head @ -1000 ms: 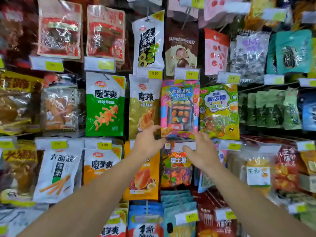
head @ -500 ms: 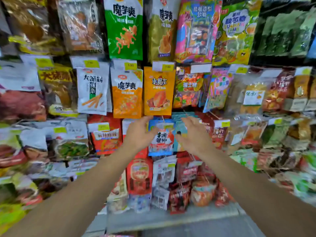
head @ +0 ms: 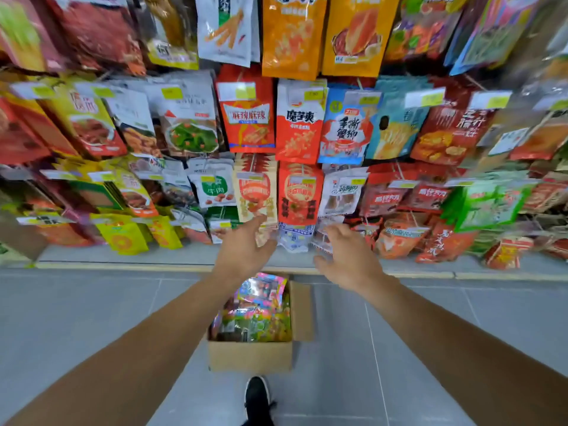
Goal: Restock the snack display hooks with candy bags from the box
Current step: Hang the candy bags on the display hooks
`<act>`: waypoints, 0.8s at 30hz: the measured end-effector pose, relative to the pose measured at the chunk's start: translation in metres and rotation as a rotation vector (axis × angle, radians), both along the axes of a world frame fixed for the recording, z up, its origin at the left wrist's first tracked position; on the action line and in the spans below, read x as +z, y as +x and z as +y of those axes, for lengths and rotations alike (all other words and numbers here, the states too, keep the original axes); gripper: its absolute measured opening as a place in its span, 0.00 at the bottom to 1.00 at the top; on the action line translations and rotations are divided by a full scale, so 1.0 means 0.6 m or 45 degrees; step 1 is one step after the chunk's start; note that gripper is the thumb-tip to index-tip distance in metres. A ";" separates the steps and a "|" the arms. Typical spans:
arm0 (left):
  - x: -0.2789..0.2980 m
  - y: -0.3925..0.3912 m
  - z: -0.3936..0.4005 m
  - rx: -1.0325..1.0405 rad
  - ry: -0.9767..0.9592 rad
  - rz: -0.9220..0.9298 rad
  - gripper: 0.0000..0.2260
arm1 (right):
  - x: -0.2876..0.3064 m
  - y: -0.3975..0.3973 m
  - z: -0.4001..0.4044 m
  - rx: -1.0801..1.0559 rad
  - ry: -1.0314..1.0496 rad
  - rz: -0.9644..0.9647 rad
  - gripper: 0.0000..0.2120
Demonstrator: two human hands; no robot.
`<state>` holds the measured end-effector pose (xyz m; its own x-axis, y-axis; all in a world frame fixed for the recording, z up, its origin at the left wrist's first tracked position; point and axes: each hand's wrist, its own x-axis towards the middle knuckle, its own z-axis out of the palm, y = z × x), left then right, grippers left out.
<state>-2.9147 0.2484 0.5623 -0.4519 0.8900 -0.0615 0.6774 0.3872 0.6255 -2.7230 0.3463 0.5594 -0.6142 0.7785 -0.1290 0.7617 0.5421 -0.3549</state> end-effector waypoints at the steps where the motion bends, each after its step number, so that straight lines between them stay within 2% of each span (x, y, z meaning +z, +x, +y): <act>1: -0.017 -0.009 -0.014 0.015 -0.034 -0.018 0.26 | -0.017 -0.010 -0.015 0.017 -0.036 -0.022 0.32; 8: -0.132 -0.109 -0.092 0.180 -0.248 -0.156 0.25 | -0.136 -0.118 -0.086 0.069 -0.278 -0.205 0.31; 10: -0.166 -0.154 -0.106 0.199 -0.297 -0.203 0.21 | -0.172 -0.167 -0.096 0.055 -0.331 -0.241 0.32; 12: -0.192 -0.193 -0.117 0.221 -0.311 -0.283 0.12 | -0.212 -0.212 -0.102 0.030 -0.370 -0.282 0.32; 13: -0.208 -0.217 -0.120 0.234 -0.307 -0.302 0.11 | -0.238 -0.238 -0.103 0.026 -0.393 -0.304 0.32; 19: -0.323 -0.345 -0.134 0.241 -0.466 -0.386 0.18 | -0.325 -0.376 -0.117 -0.053 -0.550 -0.389 0.24; 23: -0.411 -0.402 -0.145 0.315 -0.573 -0.508 0.22 | -0.399 -0.438 -0.121 -0.065 -0.651 -0.415 0.26; 24: -0.433 -0.413 -0.147 0.353 -0.586 -0.536 0.22 | -0.417 -0.450 -0.121 -0.064 -0.679 -0.415 0.24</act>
